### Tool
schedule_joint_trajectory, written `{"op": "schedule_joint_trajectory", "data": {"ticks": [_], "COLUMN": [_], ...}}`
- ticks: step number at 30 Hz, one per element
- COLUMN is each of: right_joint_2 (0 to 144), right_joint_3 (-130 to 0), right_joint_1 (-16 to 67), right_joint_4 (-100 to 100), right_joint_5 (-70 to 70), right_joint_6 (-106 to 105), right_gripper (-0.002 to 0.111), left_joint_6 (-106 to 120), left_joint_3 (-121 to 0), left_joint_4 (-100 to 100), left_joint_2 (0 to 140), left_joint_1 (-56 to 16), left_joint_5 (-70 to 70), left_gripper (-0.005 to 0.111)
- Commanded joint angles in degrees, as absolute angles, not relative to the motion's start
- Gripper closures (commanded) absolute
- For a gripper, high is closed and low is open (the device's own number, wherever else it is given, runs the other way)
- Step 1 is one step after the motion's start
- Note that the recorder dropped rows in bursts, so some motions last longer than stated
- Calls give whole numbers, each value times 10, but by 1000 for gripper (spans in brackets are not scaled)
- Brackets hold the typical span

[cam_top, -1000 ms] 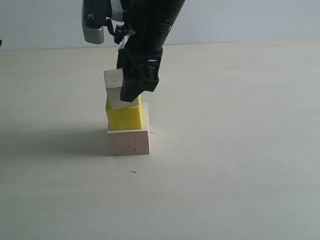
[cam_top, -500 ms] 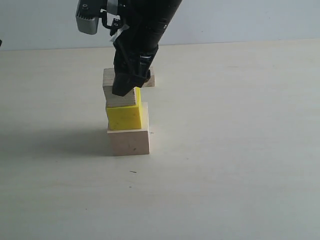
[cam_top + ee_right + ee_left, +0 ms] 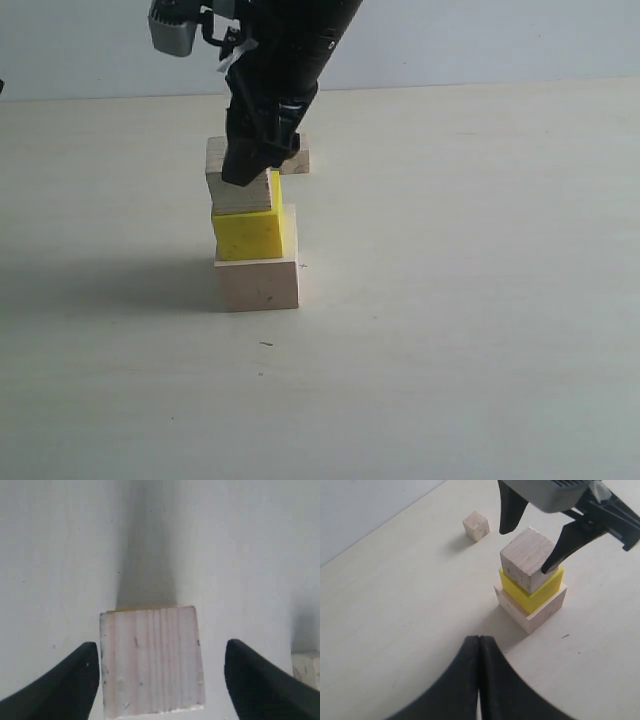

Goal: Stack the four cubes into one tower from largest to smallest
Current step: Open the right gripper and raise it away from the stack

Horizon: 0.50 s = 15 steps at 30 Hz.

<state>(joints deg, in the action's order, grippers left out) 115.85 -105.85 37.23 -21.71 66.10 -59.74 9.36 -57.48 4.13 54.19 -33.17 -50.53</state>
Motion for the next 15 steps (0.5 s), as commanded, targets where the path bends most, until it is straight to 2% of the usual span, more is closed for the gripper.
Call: {"op": "schedule_joint_trajectory", "data": {"ticks": [1, 9, 11, 15], "right_joint_2": [1125, 1079, 1068, 1047], "right_joint_3": [-1062, -1062, -1062, -1062], "right_joint_1": [374, 374, 374, 374], "right_joint_4": [-225, -221, -221, -218], "right_joint_5": [660, 655, 643, 608], "right_joint_6": [-587, -551, -534, -481], "right_gripper": [41, 43, 51, 77], "left_joint_6": [94, 94, 94, 93], "left_joint_3": [-573, -573, -573, -573], "left_joint_4": [43, 43, 43, 44], "left_joint_2": [540, 540, 540, 544], "left_joint_1": [-331, -331, -331, -331], "left_joint_5": [-502, -497, -489, -456], "left_gripper": [107, 107, 107, 107]}}
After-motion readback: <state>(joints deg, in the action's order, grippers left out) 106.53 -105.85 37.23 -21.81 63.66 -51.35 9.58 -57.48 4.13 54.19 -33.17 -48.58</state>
